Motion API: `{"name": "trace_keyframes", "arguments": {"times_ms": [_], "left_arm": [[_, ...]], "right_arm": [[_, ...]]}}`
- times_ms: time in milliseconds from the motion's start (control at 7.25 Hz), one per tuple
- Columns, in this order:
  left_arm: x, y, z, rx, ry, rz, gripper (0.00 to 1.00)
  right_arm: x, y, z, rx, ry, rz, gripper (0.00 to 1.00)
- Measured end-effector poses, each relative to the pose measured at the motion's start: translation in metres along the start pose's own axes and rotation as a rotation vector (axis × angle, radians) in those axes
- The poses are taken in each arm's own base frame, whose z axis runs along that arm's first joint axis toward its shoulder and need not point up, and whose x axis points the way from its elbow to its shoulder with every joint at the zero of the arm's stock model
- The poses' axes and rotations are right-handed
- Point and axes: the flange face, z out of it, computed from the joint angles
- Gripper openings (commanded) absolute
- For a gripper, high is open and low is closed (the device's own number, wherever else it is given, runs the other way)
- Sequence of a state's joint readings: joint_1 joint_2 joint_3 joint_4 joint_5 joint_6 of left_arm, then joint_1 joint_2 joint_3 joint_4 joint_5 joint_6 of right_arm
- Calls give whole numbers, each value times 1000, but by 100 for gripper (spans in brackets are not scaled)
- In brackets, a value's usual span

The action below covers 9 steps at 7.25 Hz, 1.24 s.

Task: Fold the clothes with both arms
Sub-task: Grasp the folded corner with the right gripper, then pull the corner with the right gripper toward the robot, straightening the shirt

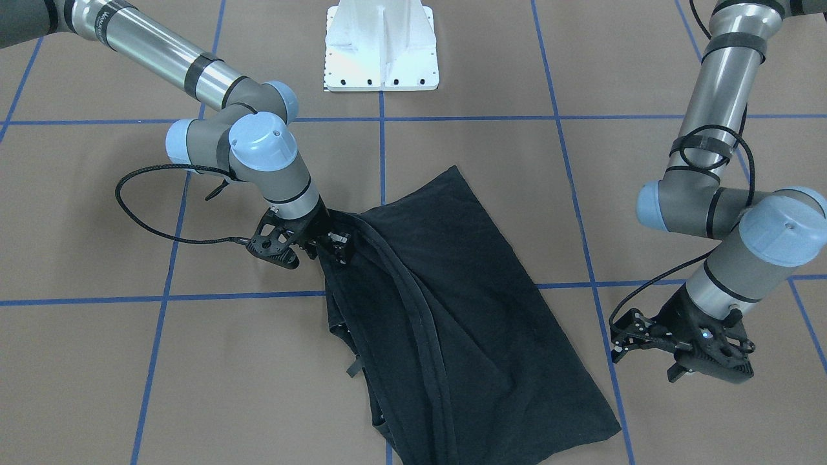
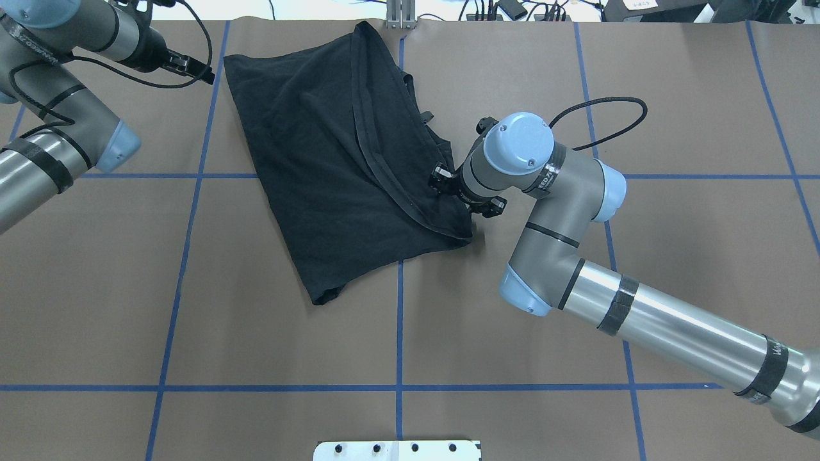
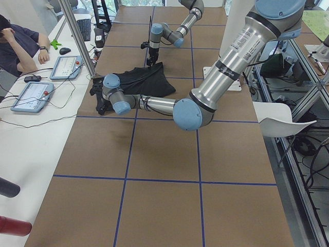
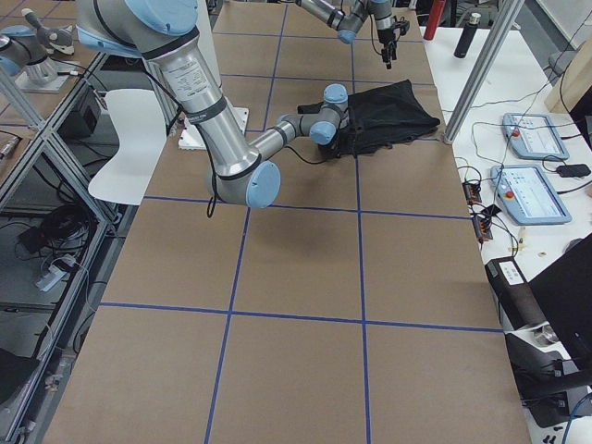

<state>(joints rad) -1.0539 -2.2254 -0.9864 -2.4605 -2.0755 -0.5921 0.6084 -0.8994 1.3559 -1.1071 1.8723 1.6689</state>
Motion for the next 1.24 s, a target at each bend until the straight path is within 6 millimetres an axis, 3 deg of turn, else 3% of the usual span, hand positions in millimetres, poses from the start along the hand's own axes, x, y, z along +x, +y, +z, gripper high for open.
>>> {"name": "trace_keyframes", "arguments": {"times_ms": [138, 276, 414, 966, 1241], "left_arm": [[-1, 1, 0, -1, -1, -1, 100], [-1, 1, 0, -1, -1, -1, 100], [-1, 1, 0, -2, -1, -1, 100], [-1, 1, 0, -1, -1, -1, 100], [-1, 1, 0, 0, 0, -1, 100]], "right_arm": [[-2, 2, 0, 0, -3, -1, 18], [-4, 3, -1, 0, -5, 2, 6], [-4, 5, -1, 1, -6, 9, 0], [-9, 13, -13, 15, -22, 40, 0], [-16, 44, -34, -13, -19, 25, 0]]}}
